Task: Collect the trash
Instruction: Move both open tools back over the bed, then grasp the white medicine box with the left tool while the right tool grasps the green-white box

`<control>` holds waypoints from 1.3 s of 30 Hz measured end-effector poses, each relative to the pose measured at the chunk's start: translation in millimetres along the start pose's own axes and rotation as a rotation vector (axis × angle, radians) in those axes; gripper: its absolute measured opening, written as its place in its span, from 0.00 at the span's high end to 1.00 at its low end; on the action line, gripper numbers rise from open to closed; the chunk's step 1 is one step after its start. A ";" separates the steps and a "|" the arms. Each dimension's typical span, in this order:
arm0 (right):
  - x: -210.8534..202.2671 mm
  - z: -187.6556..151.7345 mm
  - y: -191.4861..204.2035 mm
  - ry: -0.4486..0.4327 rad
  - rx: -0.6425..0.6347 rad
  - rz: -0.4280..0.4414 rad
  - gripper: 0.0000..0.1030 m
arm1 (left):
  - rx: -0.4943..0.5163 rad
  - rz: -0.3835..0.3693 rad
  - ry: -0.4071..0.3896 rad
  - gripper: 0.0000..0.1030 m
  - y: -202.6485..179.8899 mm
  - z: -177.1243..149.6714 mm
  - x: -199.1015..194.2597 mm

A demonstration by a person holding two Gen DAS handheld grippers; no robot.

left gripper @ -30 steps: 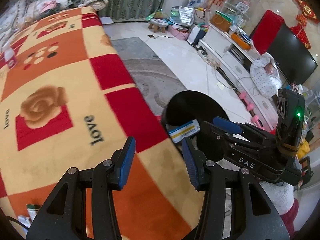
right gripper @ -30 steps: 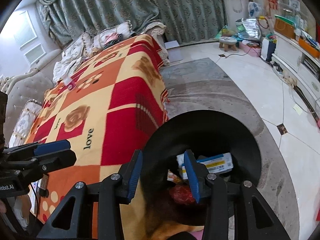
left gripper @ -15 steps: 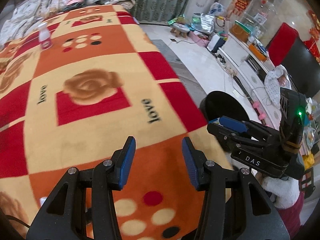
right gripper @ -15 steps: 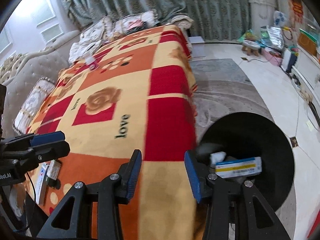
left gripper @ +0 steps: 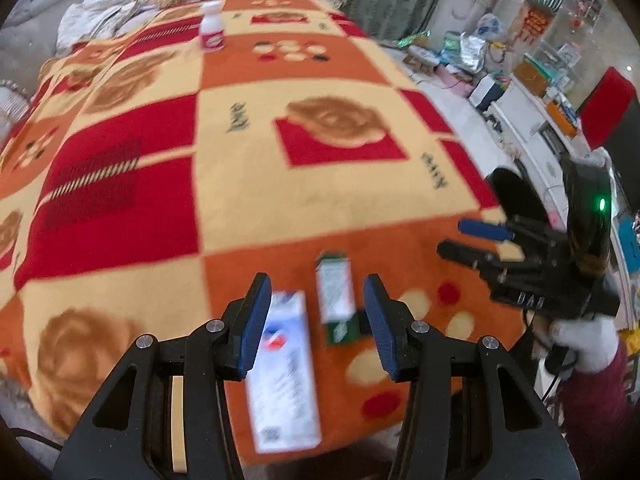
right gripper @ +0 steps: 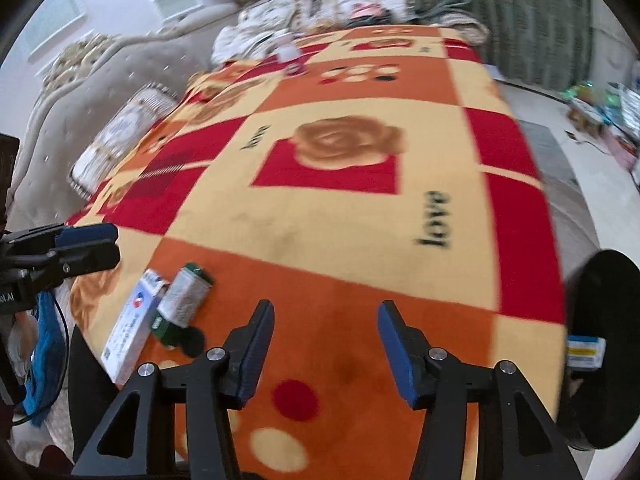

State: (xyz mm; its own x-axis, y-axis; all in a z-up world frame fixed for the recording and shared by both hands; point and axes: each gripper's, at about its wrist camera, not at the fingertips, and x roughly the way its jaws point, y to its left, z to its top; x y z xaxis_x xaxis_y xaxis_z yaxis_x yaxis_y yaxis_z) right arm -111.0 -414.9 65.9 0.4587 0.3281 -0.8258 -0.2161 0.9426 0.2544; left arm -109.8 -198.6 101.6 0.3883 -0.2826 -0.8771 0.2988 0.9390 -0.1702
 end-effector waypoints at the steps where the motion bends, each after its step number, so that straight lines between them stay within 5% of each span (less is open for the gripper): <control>1: 3.8 1.1 7.2 0.006 -0.012 0.010 0.49 | -0.001 0.005 0.013 0.55 4.1 -7.2 -0.8; 11: 32.4 8.1 66.3 0.064 -0.111 0.065 0.44 | 0.015 0.082 0.114 0.55 11.0 -64.6 29.0; 19: 37.6 6.3 85.0 0.094 -0.137 0.096 0.41 | -0.021 0.062 0.081 0.51 21.3 -63.9 48.6; 23: 44.3 6.2 92.5 0.115 -0.146 0.105 0.40 | -0.091 0.023 0.080 0.72 45.8 -54.4 42.8; 27: 52.0 8.3 99.1 0.126 -0.146 0.115 0.39 | -0.127 0.021 0.055 0.77 64.8 -52.7 32.8; 31: 58.4 11.2 113.4 0.159 -0.257 0.201 0.29 | -0.162 -0.015 0.055 0.77 79.6 -56.0 26.5; 39: 69.8 15.8 126.0 0.203 -0.598 0.182 0.15 | -0.198 -0.059 0.081 0.76 79.1 -57.8 39.0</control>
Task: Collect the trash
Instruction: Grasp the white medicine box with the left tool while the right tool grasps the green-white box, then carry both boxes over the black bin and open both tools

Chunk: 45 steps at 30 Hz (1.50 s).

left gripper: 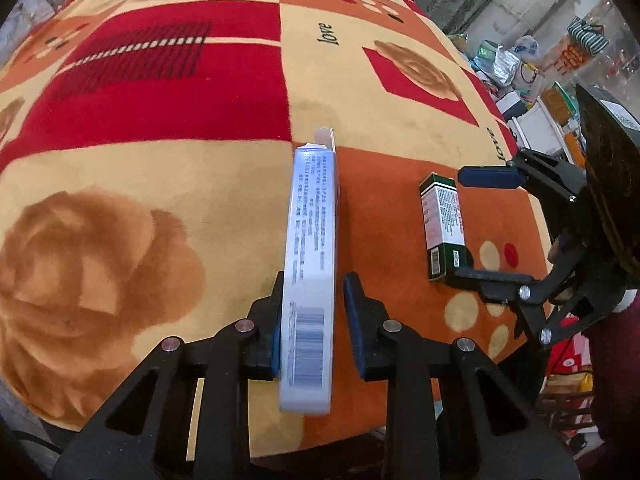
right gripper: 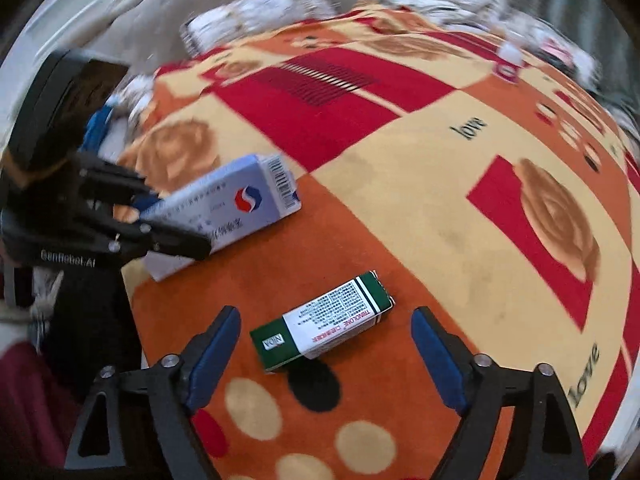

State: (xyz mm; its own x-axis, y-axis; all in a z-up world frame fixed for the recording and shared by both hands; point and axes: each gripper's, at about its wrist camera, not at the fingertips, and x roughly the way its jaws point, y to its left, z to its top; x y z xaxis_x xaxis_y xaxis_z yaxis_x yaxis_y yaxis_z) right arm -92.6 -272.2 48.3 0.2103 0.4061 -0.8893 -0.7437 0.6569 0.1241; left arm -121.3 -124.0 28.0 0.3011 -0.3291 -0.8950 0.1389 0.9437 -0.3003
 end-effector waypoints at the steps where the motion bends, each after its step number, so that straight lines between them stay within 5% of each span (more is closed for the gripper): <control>1: 2.9 0.4 -1.8 0.009 -0.015 0.016 0.14 | 0.000 0.002 -0.008 0.76 -1.1 2.0 0.5; 8: 22.5 0.3 -10.8 0.024 -0.032 0.065 0.14 | 0.017 0.017 0.006 0.77 -9.1 18.3 8.9; 10: 21.1 -0.4 -10.7 -0.005 -0.026 0.046 0.24 | 0.028 0.015 0.012 0.83 -14.6 22.2 9.4; 19: -12.9 -20.5 -26.2 -0.078 0.093 -0.007 0.24 | 0.070 -0.040 -0.033 0.85 -48.6 45.0 6.5; 29: -65.8 -72.4 -76.2 -0.173 0.346 -0.122 0.24 | 0.161 -0.074 -0.065 0.85 -116.2 72.1 15.3; 45: -132.2 -162.8 -137.7 -0.218 0.573 -0.308 0.24 | 0.377 -0.122 -0.056 0.85 -250.3 96.2 51.4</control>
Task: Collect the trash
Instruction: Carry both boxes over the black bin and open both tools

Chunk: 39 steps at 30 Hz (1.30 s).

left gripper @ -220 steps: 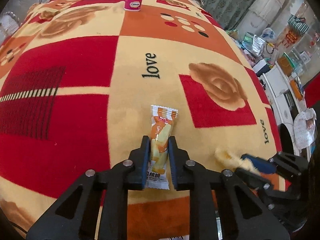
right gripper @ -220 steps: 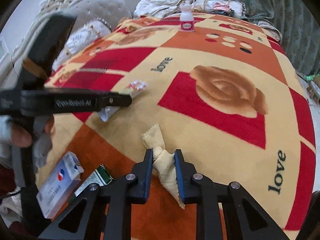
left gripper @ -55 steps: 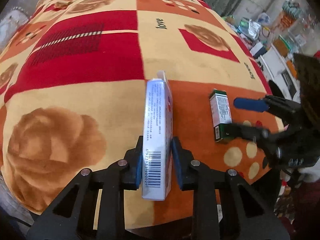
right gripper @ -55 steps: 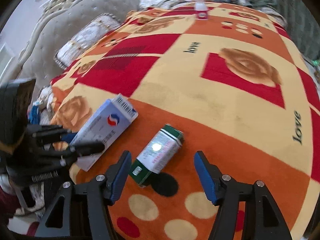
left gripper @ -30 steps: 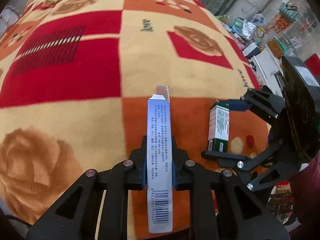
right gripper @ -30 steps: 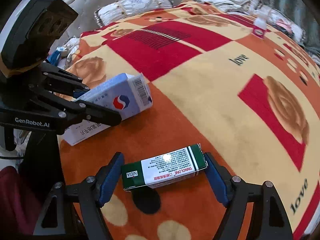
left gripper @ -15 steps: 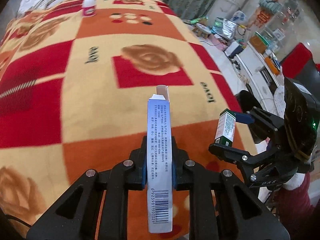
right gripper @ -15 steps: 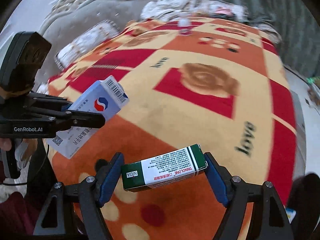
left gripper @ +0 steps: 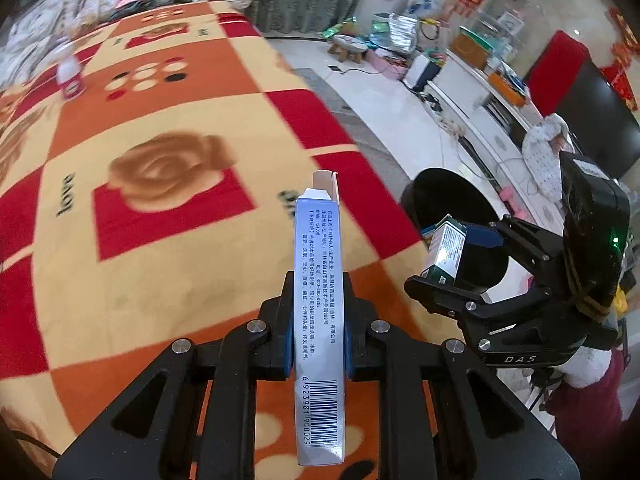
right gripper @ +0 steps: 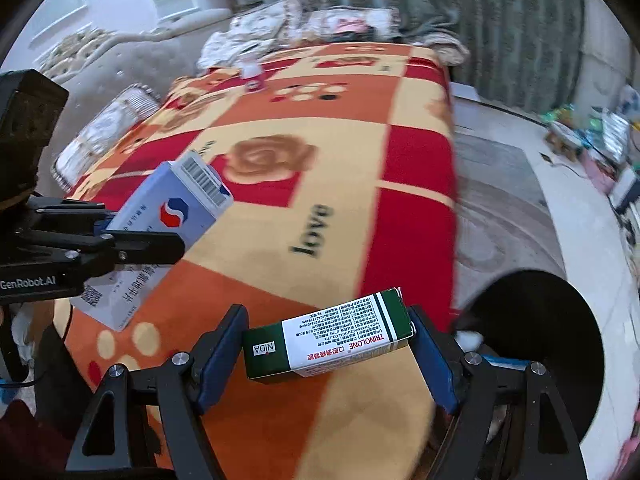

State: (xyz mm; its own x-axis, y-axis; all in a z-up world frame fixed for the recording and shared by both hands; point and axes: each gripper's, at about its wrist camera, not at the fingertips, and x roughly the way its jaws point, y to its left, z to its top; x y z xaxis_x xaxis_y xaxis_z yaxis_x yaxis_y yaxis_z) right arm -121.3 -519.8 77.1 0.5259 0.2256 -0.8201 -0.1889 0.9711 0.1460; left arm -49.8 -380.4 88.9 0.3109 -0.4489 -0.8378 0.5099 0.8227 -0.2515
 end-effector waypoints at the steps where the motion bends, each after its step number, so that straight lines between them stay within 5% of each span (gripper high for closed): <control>1: -1.9 -1.6 -5.1 -0.001 0.012 -0.006 0.24 | 0.007 -0.003 0.002 0.85 -2.9 2.1 2.5; 15: -30.2 -32.7 -87.8 -0.020 0.176 -0.120 0.24 | 0.115 -0.046 0.016 0.85 -77.7 39.0 46.1; 31: -35.8 -52.4 -148.4 -0.025 0.340 -0.198 0.24 | 0.141 -0.160 -0.007 0.84 -119.9 67.2 78.6; 33: -35.8 -53.8 -149.9 -0.024 0.348 -0.212 0.24 | 0.141 -0.176 -0.013 0.79 -122.4 69.1 79.4; 35: -36.7 -54.7 -150.8 -0.035 0.353 -0.229 0.21 | 0.133 -0.198 -0.024 0.52 -120.1 69.6 77.9; 36: -38.2 -55.4 -151.1 -0.042 0.360 -0.228 0.17 | 0.123 -0.210 -0.034 0.47 -117.7 68.6 76.0; 39: -41.9 -58.3 -152.0 -0.062 0.373 -0.222 0.12 | 0.107 -0.213 -0.039 0.44 -113.1 68.6 72.7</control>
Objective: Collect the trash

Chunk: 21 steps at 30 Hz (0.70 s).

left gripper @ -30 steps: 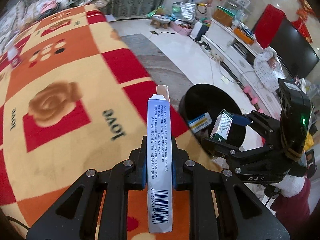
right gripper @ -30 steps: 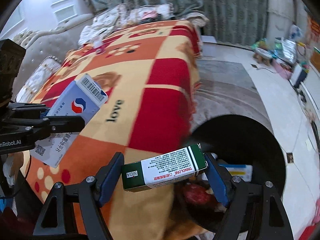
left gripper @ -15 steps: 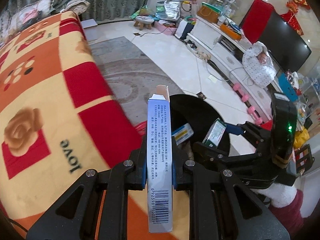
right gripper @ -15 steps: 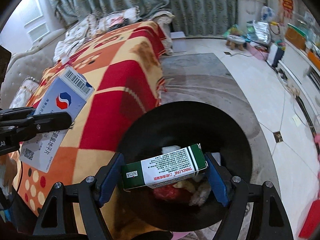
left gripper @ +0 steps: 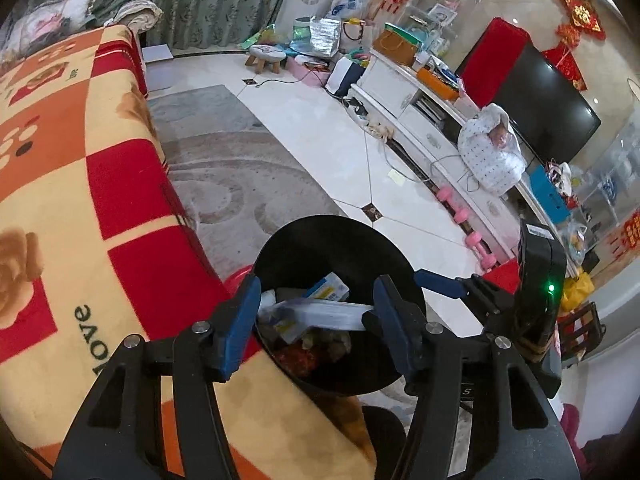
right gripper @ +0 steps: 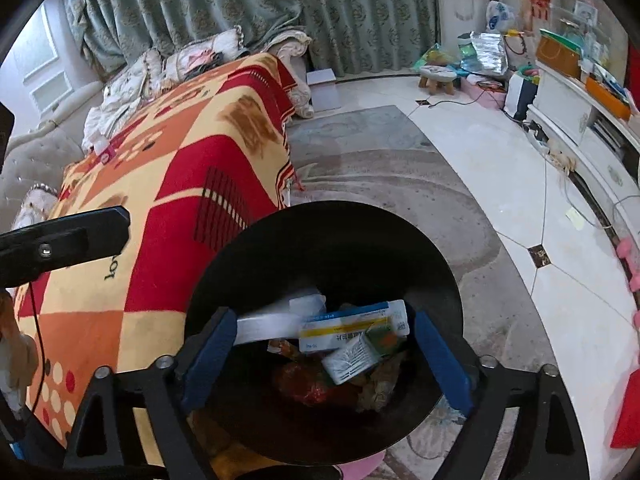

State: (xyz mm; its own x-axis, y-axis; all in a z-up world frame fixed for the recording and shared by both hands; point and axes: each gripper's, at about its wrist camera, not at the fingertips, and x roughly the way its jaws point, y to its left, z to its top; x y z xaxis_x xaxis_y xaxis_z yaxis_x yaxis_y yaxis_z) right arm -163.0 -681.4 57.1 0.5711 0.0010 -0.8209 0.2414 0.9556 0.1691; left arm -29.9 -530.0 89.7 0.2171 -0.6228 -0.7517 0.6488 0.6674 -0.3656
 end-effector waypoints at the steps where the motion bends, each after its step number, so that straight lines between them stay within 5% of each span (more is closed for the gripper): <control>1: -0.6 -0.5 0.3 0.001 0.000 0.000 0.12 | -0.002 0.012 0.000 0.44 1.1 -0.4 -1.0; 16: -33.8 -9.7 15.5 -0.085 0.050 -0.045 0.11 | 0.014 0.213 -0.091 0.44 -5.7 -22.6 -27.3; 21: -56.9 -7.2 27.0 -0.160 0.064 -0.088 0.11 | 0.025 0.212 -0.135 0.44 -5.8 -32.3 -45.4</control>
State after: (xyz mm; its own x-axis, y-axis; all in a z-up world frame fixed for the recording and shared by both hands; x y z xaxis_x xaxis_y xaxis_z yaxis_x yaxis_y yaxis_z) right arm -194.6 -653.6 104.5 0.6619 -0.1334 -0.7376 0.3425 0.9291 0.1393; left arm -67.1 -492.4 108.2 0.4448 -0.5197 -0.7294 0.5954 0.7800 -0.1926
